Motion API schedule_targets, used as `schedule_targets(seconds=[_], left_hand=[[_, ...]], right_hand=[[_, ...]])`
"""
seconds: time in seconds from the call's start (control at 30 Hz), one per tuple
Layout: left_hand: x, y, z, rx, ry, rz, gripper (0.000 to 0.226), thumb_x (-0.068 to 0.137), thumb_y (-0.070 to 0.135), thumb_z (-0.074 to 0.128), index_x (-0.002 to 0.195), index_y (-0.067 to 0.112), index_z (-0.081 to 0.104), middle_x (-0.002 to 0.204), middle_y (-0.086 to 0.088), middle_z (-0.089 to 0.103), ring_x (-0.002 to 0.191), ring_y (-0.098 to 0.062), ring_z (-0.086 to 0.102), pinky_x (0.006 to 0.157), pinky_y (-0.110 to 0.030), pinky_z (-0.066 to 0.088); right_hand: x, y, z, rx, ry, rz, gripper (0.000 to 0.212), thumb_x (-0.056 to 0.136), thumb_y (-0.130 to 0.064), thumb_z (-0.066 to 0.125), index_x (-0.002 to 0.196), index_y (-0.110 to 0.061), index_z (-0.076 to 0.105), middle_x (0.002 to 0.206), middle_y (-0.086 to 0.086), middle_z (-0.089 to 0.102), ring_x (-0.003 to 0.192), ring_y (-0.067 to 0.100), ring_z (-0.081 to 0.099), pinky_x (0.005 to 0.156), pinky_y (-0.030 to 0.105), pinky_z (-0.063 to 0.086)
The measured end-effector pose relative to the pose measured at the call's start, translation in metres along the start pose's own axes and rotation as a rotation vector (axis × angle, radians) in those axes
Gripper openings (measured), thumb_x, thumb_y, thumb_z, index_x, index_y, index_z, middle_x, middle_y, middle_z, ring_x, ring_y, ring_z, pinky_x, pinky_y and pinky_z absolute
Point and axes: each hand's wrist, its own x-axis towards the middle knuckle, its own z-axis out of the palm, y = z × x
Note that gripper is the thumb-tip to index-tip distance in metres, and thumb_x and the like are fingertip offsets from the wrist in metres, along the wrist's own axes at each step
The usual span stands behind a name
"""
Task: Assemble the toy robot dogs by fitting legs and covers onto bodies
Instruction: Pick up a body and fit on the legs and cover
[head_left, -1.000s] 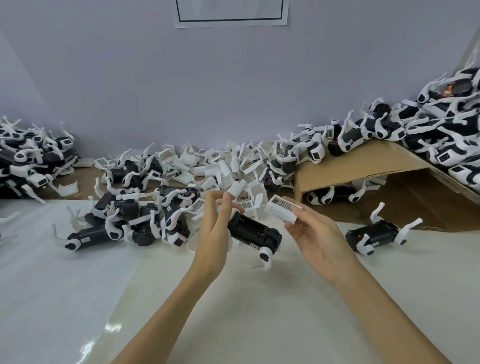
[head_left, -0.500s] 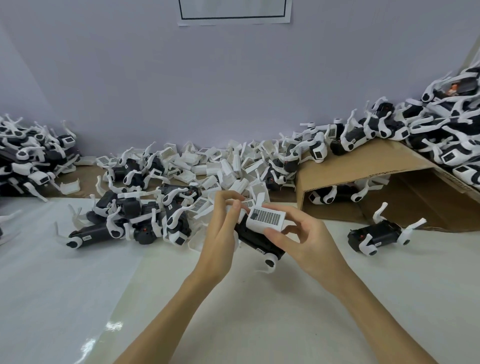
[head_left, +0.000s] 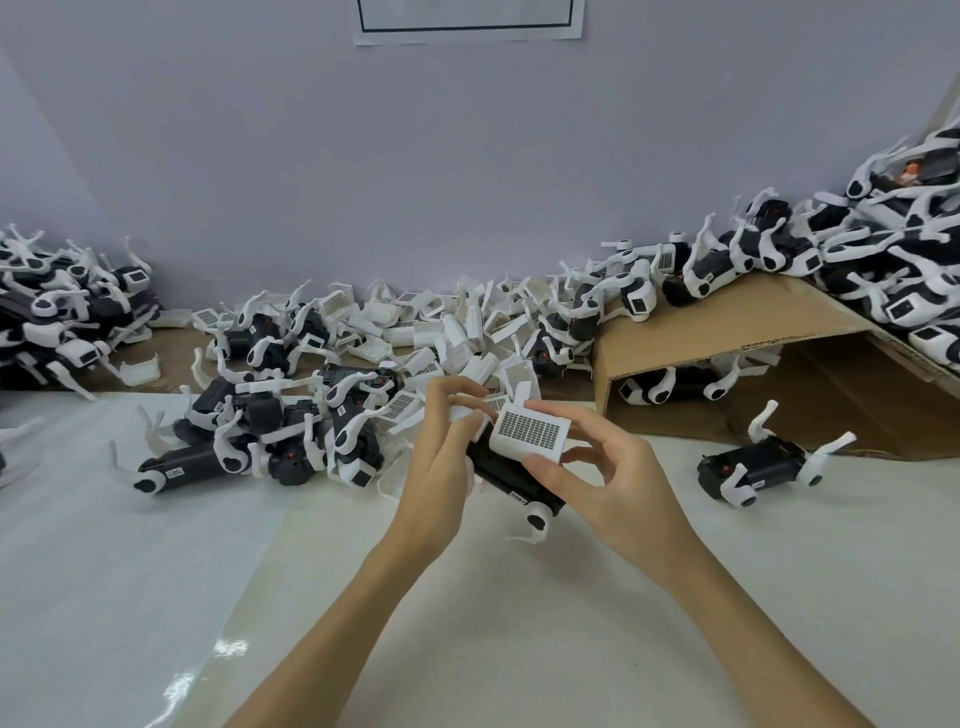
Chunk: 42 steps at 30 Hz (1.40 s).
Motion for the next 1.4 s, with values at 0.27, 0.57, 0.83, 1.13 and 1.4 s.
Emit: schedule_targets(seconds=[0.27,0.57,0.83,1.13,1.4], left_hand=[[0.001,-0.003,0.003,0.026,0.074,0.049,0.036,0.118,0.029,0.033,0.109,0.006,0.059,0.099,-0.013,0.066,0.090,-0.013,0.061,0.074,-0.016,0.047],[0.004,-0.007,0.003,-0.115,0.117,-0.012,0.040,0.117,0.038,0.033,0.114,0.016,0.067,0.092,-0.009,0.066,0.077,-0.013,0.061,0.058,-0.012,0.043],[-0.006,-0.003,0.004,-0.009,0.007,0.234,0.038,0.110,0.047,0.037,0.120,0.020,0.062,0.097,-0.005,0.065,0.096,-0.025,0.063,0.086,-0.041,0.050],[-0.009,0.002,0.006,0.117,0.033,0.323,0.021,0.109,0.033,0.051,0.111,0.017,0.064,0.096,-0.001,0.068,0.094,-0.026,0.066,0.086,-0.036,0.052],[0.001,0.000,-0.002,0.412,-0.040,0.456,0.041,0.101,0.041,0.066,0.137,0.030,0.048,0.130,0.010,0.058,0.124,-0.024,0.058,0.103,-0.029,0.046]], right_hand=[[-0.005,0.002,0.012,-0.134,-0.026,0.006,0.034,0.090,-0.042,0.074,0.124,-0.038,0.068,0.119,-0.023,0.070,0.118,0.003,0.063,0.093,0.013,0.047],[-0.011,0.000,0.022,-0.363,-0.045,-0.044,0.034,0.099,-0.034,0.069,0.132,-0.030,0.060,0.118,-0.018,0.064,0.111,0.005,0.062,0.089,0.023,0.054],[-0.014,-0.002,0.020,-0.251,-0.171,-0.005,0.032,0.096,-0.039,0.073,0.116,-0.038,0.049,0.113,-0.022,0.065,0.099,0.007,0.070,0.076,0.030,0.062],[-0.008,-0.009,0.013,0.175,-0.307,0.225,0.030,0.106,-0.040,0.052,0.117,-0.018,0.067,0.095,0.012,0.073,0.084,0.020,0.071,0.077,0.029,0.052],[-0.002,-0.014,0.001,0.088,0.011,0.063,0.029,0.094,-0.042,0.072,0.118,-0.025,0.071,0.104,-0.004,0.077,0.096,0.016,0.073,0.069,0.024,0.058]])
